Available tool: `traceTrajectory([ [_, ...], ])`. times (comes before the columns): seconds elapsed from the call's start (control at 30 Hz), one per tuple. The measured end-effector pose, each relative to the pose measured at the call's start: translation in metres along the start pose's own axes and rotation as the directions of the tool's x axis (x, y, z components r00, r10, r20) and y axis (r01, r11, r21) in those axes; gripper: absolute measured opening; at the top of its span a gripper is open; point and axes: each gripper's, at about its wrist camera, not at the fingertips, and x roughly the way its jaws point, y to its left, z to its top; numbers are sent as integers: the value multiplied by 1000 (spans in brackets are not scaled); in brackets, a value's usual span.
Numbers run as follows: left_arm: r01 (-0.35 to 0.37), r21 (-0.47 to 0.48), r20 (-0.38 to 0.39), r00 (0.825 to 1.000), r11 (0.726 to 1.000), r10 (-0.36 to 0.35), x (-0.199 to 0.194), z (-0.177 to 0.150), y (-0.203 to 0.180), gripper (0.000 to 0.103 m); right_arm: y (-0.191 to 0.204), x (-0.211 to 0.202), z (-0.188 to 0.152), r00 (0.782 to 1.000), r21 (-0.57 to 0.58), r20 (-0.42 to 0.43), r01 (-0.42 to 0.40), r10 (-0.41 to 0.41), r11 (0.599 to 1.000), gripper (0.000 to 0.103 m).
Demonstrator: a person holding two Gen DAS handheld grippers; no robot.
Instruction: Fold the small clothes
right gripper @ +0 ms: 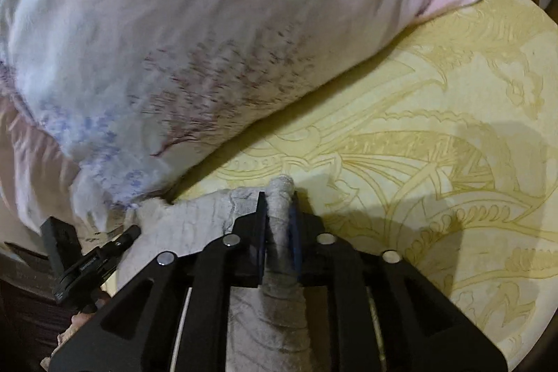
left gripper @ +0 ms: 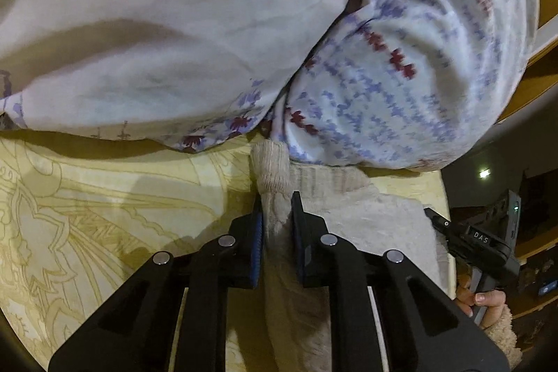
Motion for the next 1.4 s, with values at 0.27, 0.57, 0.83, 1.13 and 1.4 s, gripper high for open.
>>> traceTrajectory([
  [0.27,137,-28,55,989,990,-136,-63,-44,5,75,-21,-64,-49,992,-12,22,-121,121,993,40],
  [0.57,148,-17,-23,989,989,-149,-75,-112,-7,75,-35,-90,-118,990,-22,-19,-137,137,990,38],
  [0.83,120,59,-114,987,991,-112,-55,-140,-26,75,-31,-103,-129,995,-56,97,-12,18,998,10],
  [1.13,134,31,-110,985,991,-130,-55,-136,-20,78,-50,-88,-122,999,29,14,-35,35,999,27],
  [1.4,200,-65,-93,974,978,-206,-55,-102,-7,89,-53,-87,-68,977,133,-43,-200,207,971,71],
])
